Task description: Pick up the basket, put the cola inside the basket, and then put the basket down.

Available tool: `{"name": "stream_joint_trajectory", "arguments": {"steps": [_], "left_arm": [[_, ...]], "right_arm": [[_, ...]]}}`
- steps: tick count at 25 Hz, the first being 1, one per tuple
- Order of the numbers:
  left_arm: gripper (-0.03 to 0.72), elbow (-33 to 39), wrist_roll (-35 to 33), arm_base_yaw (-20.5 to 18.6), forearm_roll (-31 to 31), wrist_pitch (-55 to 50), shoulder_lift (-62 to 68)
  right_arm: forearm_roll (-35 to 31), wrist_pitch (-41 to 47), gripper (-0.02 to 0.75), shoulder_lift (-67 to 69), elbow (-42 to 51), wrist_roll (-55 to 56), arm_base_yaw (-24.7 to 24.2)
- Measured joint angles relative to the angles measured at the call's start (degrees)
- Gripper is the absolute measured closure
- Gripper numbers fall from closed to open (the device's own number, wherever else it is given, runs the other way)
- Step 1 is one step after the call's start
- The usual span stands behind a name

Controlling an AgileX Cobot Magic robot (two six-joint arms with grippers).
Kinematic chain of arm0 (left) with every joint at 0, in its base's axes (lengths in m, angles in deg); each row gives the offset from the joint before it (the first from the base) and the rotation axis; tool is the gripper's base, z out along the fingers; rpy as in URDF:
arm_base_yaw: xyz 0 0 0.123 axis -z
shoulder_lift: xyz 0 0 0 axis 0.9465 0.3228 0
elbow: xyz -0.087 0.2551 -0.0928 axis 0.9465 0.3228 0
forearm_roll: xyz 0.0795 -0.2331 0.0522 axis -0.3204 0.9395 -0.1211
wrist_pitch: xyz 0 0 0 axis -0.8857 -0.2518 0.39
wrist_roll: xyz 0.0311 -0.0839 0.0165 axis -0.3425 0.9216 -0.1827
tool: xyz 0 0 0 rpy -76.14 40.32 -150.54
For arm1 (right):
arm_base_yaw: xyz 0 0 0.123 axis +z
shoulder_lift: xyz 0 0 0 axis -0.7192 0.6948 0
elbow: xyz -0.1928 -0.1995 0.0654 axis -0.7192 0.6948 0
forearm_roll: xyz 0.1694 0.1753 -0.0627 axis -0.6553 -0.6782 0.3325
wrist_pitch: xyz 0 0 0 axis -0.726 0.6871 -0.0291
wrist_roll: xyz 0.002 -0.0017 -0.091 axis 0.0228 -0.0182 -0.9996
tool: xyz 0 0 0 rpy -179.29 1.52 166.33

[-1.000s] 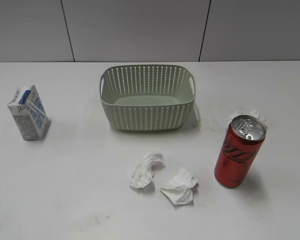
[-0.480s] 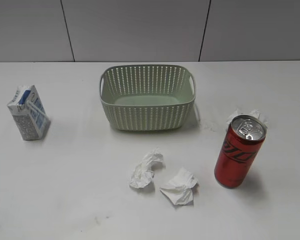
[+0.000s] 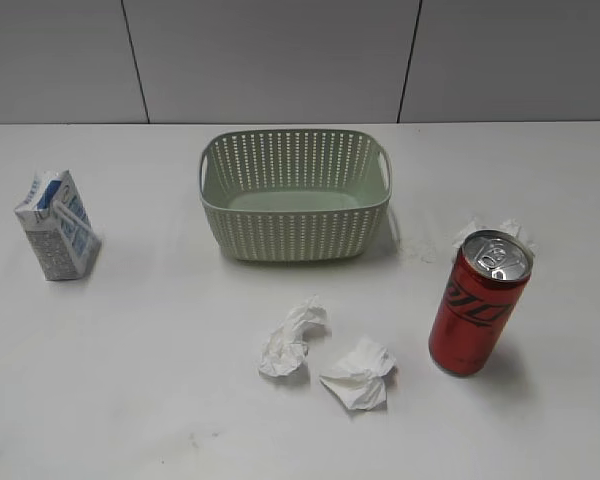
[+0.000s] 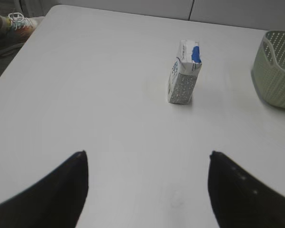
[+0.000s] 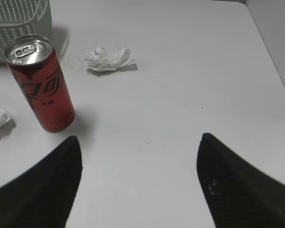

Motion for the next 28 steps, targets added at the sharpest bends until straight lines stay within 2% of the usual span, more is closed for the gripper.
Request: {"name": "stream_joint_trajectory", "arguments": {"steps": [5,11,14,18,20,24,28], "left_arm": [[0.088,-2.31,0.00,0.00,0.43,8.25,8.04],[0.096,-8.53,-0.32,0.00,3.54,21.37,28.53],[0.096,-13.95,-3.31,0.00,6.92,23.95,39.79],[0.096,-24.50,-7.04,0.57,10.97,21.38,54.19],[0.097,-30.75,-7.54,2.03,11.46,19.13,60.61],[0.104,-43.22,-7.49,7.66,11.39,12.51,73.90],[0.115,-56.32,-0.94,14.40,7.73,6.47,87.58]], "right_arm": [[0.00,0.00,0.153,0.00,0.00,0.00,0.00],[0.00,0.00,0.153,0.00,0.00,0.00,0.00],[0.00,0.00,0.153,0.00,0.00,0.00,0.00],[0.00,0.00,0.153,0.00,0.00,0.00,0.00],[0.00,0.00,0.153,0.00,0.00,0.00,0.00],[0.00,0.00,0.153,0.00,0.00,0.00,0.00],[0.00,0.00,0.153,0.00,0.00,0.00,0.00]]}}
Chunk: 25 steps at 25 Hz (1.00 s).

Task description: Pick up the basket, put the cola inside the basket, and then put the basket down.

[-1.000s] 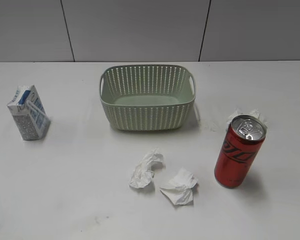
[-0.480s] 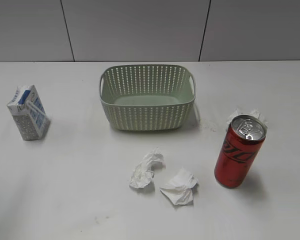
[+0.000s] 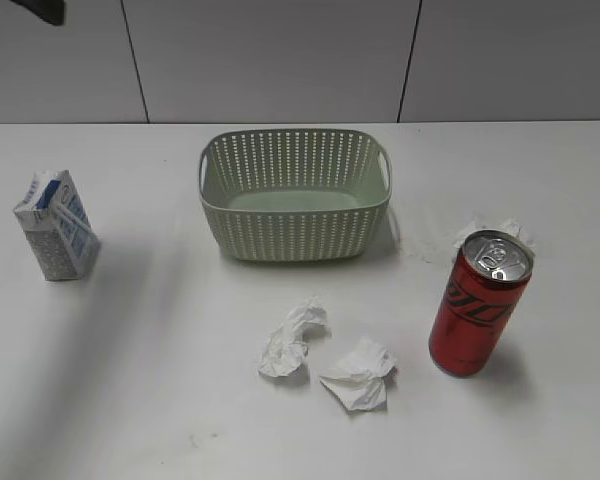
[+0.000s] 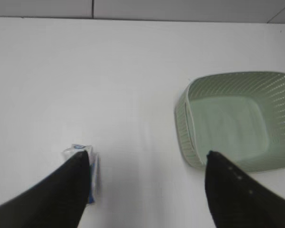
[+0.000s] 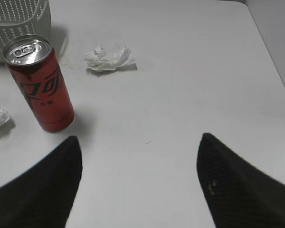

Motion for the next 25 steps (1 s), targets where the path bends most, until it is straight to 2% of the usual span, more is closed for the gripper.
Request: {"name": "stream_joint_trajectory", "arguments": {"steps": [5,8,15,25], "left_arm": [[0.120,-13.93,5.56,7.64,-2.88,-6.25,15.70],[0.121,-18.95,7.78,11.04,-2.84,-7.46,23.05],[0.121,-22.21,10.65,12.41,-4.13,-7.73,34.87],[0.141,-22.45,11.05,12.79,-5.13,-5.06,40.29]], "right_arm": [[0.00,0.00,0.153,0.00,0.00,0.00,0.00],[0.00,0.00,0.153,0.00,0.00,0.00,0.00],[0.00,0.00,0.153,0.00,0.00,0.00,0.00],[0.00,0.00,0.153,0.00,0.00,-0.02,0.00]]}}
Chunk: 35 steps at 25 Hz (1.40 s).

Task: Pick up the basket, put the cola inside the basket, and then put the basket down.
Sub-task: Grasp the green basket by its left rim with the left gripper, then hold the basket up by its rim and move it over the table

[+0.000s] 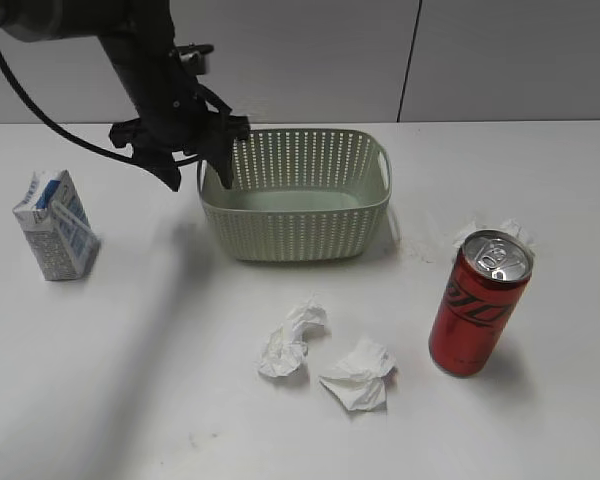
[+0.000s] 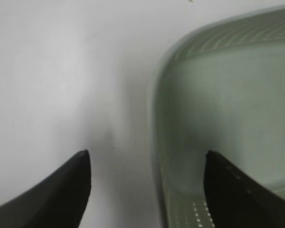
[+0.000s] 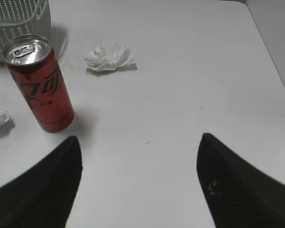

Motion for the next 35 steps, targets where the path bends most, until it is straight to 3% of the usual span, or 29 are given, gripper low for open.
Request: {"name": "stream_joint_trajectory", "arguments": {"steps": [8,14,15,27,30,35], "left_arm": [[0.338,-0.05,0.04,0.02,-0.05,0.35,2.37],[0.645,-1.23,0.31,0.09,-0.06,0.31,2.37],[0.669,-1.58,0.76,0.09,-0.12,0.13,2.37],[0.688,-2.92,5.77,0.20,0.78,-9.77,-2.43],[0.688,1.79,6.61,0.43,0.80,-9.61,-7.72],[0.688,19.27,6.87,0.55,3.27,-3.15,-19.80]], "right_arm": [[0.00,0.00,0.153,0.00,0.00,0.00,0.00],[0.00,0.00,0.153,0.00,0.00,0.00,0.00],[0.00,0.00,0.153,0.00,0.00,0.00,0.00],[0.00,0.00,0.153,0.00,0.00,0.06,0.00],[0.00,0.00,0.153,0.00,0.00,0.06,0.00],[0.00,0.00,0.153,0.00,0.00,0.02,0.00]]}}
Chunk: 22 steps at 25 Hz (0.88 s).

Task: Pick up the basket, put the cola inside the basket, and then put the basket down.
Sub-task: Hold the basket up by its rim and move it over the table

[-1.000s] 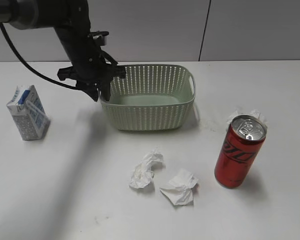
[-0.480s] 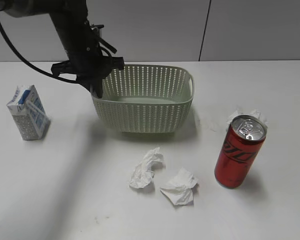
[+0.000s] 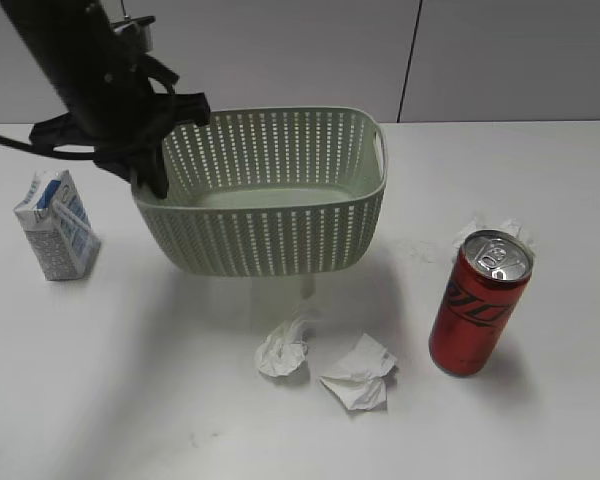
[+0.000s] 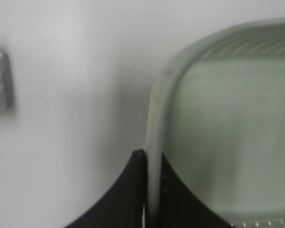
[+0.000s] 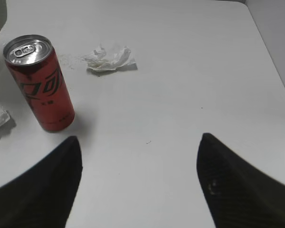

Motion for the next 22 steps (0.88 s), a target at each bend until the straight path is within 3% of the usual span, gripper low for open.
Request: {"name": "stream_joint_trajectory", "arguments": {"steps": [7,11,15,22], "left_arm": [[0.688,20.32,2.17,5.23,-0.35,7.59,-14.16],[0.688,27.00,3.67,5.31,-0.06,11.50,-16.33],[0.688,29.89,3.86,5.31,0.57,14.00,-16.40],[0.688,30.21,3.92,5.31,0.61,18.16,-16.44]], "right_arm": [[0.00,0.00,0.153,0.00,0.00,0.00,0.00],[-0.32,0.00,0.153,0.46,0.00,-0.07,0.00],[-1.77,0.06,0.153,6.04,-2.48,-1.29,0.00],[-7.20,4.25,0.153,27.52,-16.52,-1.61,0.00]]}}
